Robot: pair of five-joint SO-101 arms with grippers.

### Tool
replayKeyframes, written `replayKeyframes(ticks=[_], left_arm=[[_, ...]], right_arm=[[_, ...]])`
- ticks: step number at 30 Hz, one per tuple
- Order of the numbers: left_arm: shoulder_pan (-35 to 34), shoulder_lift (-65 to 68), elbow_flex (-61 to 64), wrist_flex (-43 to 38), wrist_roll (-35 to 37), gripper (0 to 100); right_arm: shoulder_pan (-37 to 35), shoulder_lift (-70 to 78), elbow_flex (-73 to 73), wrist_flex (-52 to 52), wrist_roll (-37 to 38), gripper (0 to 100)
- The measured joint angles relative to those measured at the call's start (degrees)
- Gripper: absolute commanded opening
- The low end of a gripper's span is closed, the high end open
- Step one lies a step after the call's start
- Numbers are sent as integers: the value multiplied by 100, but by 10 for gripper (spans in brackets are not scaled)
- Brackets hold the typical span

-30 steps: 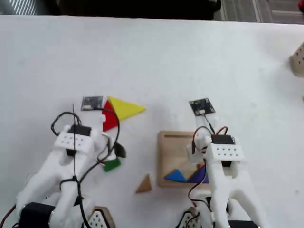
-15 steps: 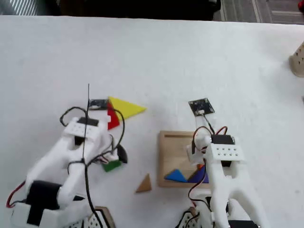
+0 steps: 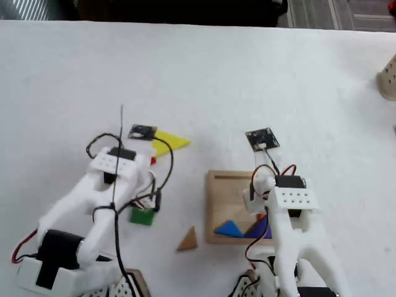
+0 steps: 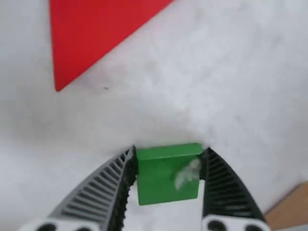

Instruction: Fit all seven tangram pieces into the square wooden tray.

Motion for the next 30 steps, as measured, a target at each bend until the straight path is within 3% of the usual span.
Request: replayKeyframes(ticks=[9, 30], left_arm=[[97, -18, -18, 0, -114, 36], [79, 114, -651, 0, -448, 68]], right_arm=[[0, 0, 0, 0, 18, 20], [0, 0, 0, 0, 18, 19]])
